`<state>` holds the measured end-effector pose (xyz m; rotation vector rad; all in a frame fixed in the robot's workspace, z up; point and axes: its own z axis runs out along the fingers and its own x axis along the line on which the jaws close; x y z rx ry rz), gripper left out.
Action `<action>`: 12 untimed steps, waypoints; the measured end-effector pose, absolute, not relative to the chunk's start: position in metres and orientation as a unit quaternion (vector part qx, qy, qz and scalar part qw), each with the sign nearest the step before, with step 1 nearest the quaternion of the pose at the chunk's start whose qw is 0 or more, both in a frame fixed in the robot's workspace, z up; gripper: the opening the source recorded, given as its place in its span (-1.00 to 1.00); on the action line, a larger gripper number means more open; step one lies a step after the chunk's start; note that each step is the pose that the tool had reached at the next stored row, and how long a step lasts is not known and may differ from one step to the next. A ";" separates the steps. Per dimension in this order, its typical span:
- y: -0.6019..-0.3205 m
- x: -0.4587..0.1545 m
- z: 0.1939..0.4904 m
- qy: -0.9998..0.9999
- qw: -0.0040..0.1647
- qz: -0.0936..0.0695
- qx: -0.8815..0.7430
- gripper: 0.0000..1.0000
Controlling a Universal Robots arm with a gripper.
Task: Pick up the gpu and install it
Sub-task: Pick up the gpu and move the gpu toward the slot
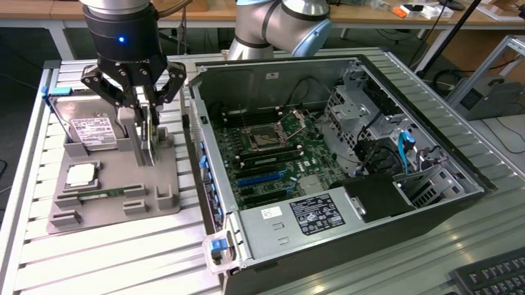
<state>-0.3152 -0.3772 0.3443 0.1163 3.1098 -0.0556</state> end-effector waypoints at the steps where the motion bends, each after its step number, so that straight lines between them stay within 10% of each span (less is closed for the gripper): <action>1: -0.377 -0.315 0.345 0.999 0.015 -0.018 0.037 -0.47; 12: -0.377 -0.315 0.347 0.999 0.015 -0.018 0.037 -0.47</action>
